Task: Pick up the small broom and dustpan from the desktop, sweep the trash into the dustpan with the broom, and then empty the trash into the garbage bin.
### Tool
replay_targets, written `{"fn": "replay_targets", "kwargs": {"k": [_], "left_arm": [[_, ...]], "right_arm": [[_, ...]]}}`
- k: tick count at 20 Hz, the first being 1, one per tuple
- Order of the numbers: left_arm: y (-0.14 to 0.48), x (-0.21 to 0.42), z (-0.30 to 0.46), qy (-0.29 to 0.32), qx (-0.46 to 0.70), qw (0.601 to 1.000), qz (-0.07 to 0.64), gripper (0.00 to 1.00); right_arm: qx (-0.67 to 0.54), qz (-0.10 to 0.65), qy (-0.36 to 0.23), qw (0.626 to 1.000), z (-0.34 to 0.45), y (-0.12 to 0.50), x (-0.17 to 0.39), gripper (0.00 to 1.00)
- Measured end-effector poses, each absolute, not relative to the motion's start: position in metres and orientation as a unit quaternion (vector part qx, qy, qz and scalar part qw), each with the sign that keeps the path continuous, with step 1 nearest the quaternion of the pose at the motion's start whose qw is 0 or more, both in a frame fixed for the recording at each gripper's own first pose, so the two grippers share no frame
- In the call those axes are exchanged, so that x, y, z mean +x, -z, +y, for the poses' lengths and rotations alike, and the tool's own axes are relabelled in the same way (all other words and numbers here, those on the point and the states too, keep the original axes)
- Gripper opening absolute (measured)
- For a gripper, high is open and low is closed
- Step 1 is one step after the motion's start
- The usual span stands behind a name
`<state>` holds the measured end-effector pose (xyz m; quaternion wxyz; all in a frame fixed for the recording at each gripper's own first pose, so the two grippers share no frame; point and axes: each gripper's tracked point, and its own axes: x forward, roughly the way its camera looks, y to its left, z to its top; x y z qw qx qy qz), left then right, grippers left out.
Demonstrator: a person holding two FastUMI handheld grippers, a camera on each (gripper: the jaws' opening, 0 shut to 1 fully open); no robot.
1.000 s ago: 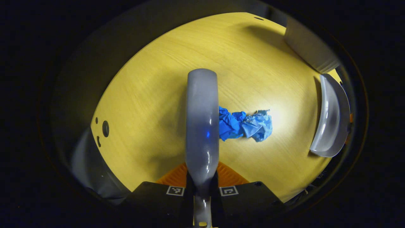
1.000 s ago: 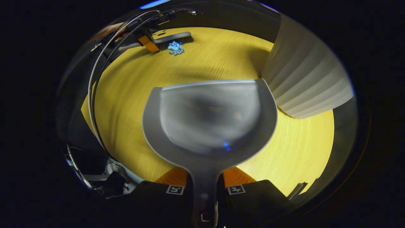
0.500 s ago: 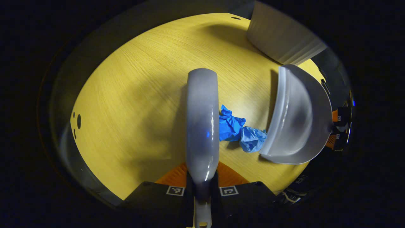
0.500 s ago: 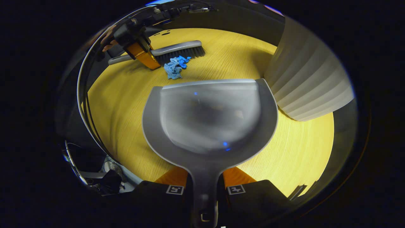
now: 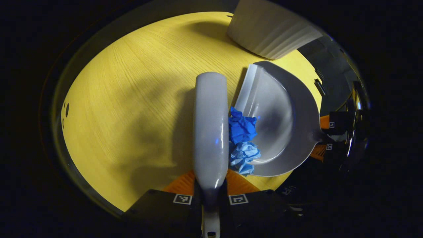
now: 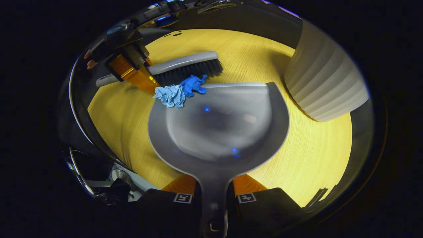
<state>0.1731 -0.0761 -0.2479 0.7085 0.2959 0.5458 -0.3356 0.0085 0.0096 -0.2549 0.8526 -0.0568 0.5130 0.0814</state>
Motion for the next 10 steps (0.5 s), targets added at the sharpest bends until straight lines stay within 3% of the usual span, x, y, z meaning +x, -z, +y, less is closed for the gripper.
{"fn": "replay_targets", "kwargs": {"k": [3,4,5,10], "left_arm": [[0.244,0.141,-0.086,0.369,0.282,0.686,0.561,0.24],[0.245,0.134,-0.088,0.373,0.286,0.682,0.560,0.28],[0.245,0.134,-0.087,0.370,0.287,0.686,0.557,0.29],[0.220,0.129,-0.075,0.350,0.242,0.735,0.528,0.26]], "right_arm": [[-0.050,0.510,-0.075,0.855,0.012,0.252,0.011,0.35],[-0.048,0.509,-0.072,0.856,0.013,0.252,0.011,0.35],[-0.042,0.510,-0.071,0.856,0.014,0.252,0.010,0.38],[-0.001,0.517,-0.051,0.855,0.014,0.246,0.014,0.35]]}}
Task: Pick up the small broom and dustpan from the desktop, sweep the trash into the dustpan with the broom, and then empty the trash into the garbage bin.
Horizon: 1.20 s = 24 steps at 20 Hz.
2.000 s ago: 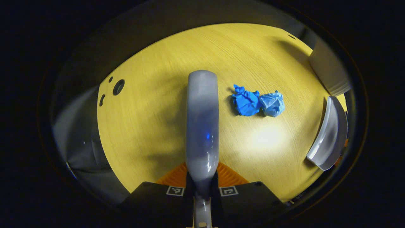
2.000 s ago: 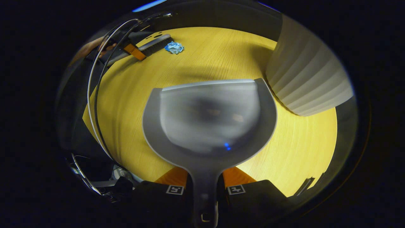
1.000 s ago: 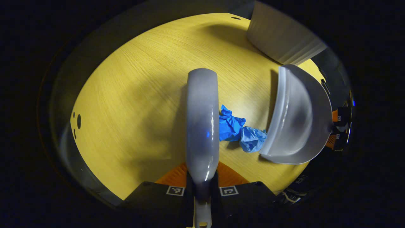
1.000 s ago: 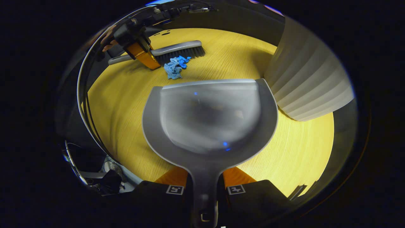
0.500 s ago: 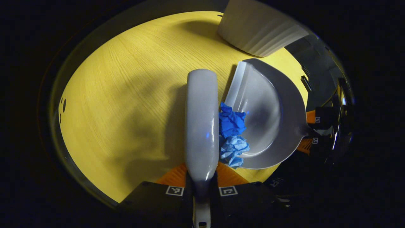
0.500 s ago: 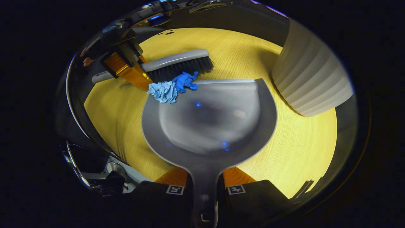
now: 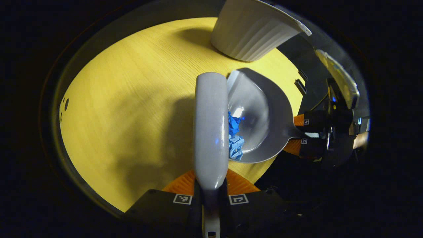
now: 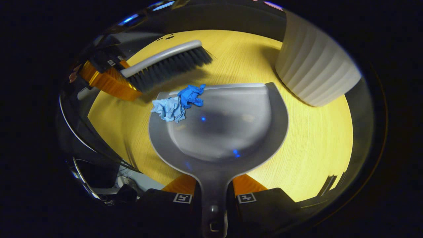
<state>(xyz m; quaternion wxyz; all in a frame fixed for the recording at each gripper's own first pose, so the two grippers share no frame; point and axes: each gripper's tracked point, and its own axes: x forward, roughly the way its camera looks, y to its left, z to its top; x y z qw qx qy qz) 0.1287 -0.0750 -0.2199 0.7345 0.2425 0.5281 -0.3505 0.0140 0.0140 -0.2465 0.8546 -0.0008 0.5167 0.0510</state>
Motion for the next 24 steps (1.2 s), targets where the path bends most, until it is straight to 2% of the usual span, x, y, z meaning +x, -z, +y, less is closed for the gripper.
{"fn": "replay_targets", "kwargs": {"k": [5,6,9,10,11,18,24], "left_arm": [[0.217,0.124,-0.037,0.313,0.198,0.786,0.496,0.26],[0.218,0.120,-0.031,0.307,0.193,0.791,0.494,0.29],[0.228,0.104,-0.022,0.289,0.195,0.805,0.480,0.26],[0.232,0.099,-0.023,0.285,0.189,0.808,0.479,0.29],[0.236,0.098,-0.025,0.282,0.177,0.811,0.481,0.26],[0.261,0.071,-0.002,0.261,0.126,0.819,0.495,0.26],[0.279,0.064,0.004,0.254,0.113,0.823,0.495,0.26]], "right_arm": [[0.009,0.490,-0.029,0.871,0.003,0.224,0.009,0.35],[0.009,0.486,-0.023,0.874,-0.003,0.214,0.003,0.34],[0.016,0.488,-0.014,0.872,-0.012,0.186,-0.017,0.35],[0.010,0.491,-0.011,0.871,-0.019,0.177,-0.020,0.34],[0.001,0.494,-0.008,0.869,-0.026,0.168,-0.024,0.34],[-0.022,0.526,0.022,0.850,-0.088,0.081,-0.091,0.34],[-0.068,0.517,0.049,0.852,-0.119,0.018,-0.067,0.35]]}}
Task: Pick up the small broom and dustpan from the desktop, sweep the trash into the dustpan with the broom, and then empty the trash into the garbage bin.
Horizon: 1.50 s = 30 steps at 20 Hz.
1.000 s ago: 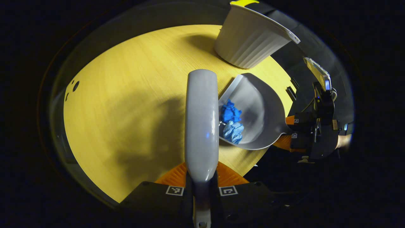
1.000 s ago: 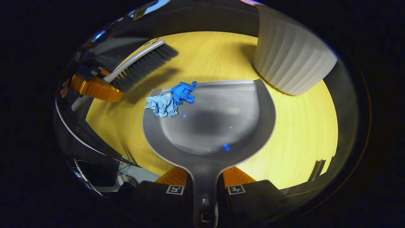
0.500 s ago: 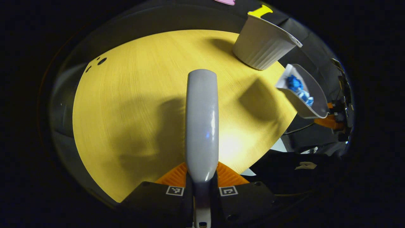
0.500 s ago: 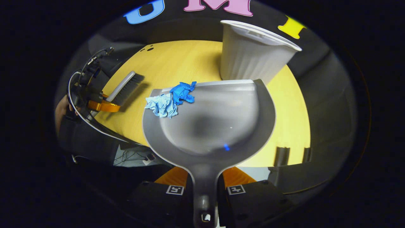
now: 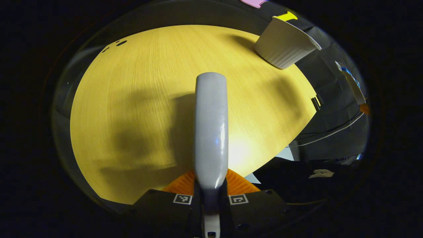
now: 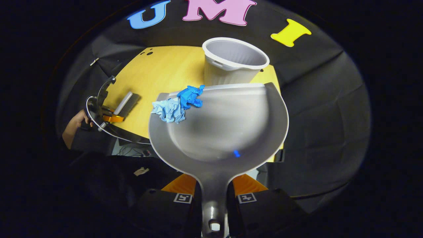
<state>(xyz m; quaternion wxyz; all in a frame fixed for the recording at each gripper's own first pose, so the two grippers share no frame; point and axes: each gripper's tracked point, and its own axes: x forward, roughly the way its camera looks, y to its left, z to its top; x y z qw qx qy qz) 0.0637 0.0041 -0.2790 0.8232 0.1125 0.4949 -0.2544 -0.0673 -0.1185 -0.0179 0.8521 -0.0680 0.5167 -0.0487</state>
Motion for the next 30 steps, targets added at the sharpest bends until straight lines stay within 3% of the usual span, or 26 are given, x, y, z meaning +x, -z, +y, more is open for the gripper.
{"fn": "replay_targets", "kwargs": {"k": [7,12,15,20,22,26,30], "left_arm": [[0.280,0.060,0.001,0.238,0.072,0.836,0.489,0.26],[0.276,0.061,-0.014,0.220,0.013,0.854,0.471,0.26],[0.273,0.062,-0.014,0.221,0.004,0.858,0.464,0.26],[0.270,0.058,-0.013,0.219,0.001,0.862,0.458,0.26],[0.271,0.055,-0.013,0.216,-0.003,0.863,0.457,0.29],[0.272,0.049,-0.009,0.216,0.008,0.862,0.458,0.26],[0.270,0.043,-0.010,0.219,0.004,0.860,0.461,0.26]], "right_arm": [[-0.047,0.467,0.083,0.879,-0.158,-0.040,0.012,0.35],[-0.123,0.449,0.121,0.877,-0.209,-0.052,0.074,0.35],[-0.209,0.441,0.138,0.862,-0.233,-0.046,0.109,0.34],[-0.339,0.420,0.120,0.833,-0.233,-0.040,0.155,0.34],[-0.428,0.388,0.119,0.808,-0.242,-0.054,0.165,0.34],[-0.491,0.361,0.114,0.784,-0.252,-0.065,0.168,0.34],[-0.590,0.322,0.122,0.730,-0.253,-0.079,0.176,0.35]]}}
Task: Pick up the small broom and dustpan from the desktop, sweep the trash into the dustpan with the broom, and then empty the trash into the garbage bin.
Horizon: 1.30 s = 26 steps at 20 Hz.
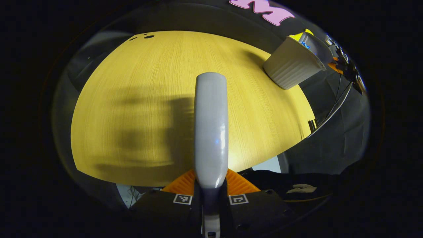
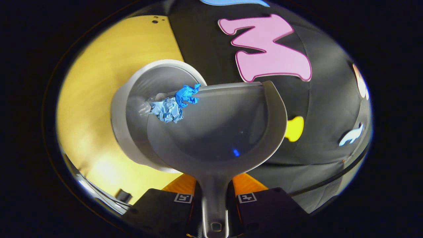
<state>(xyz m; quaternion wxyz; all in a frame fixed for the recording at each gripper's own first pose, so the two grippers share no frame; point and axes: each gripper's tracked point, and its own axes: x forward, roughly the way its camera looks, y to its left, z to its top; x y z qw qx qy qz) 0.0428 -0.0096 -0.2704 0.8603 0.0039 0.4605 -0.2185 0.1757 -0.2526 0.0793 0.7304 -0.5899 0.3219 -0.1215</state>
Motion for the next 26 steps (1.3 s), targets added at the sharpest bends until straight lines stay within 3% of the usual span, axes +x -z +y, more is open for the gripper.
{"fn": "replay_targets", "kwargs": {"k": [5,11,20,26], "left_arm": [[0.263,0.045,-0.006,0.213,0.012,0.863,0.458,0.26],[0.242,0.056,-0.006,0.221,-0.002,0.863,0.455,0.26],[0.233,0.066,-0.012,0.212,0.019,0.869,0.447,0.26],[0.227,0.074,-0.010,0.189,-0.006,0.879,0.438,0.26]], "right_arm": [[-0.654,0.298,0.135,0.682,-0.260,-0.080,0.189,0.34],[-0.733,0.261,0.107,0.620,-0.249,-0.072,0.197,0.34],[-0.643,0.303,0.168,0.684,-0.283,-0.079,0.191,0.34],[-0.462,0.316,0.206,0.803,-0.287,-0.082,0.162,0.34]]}}
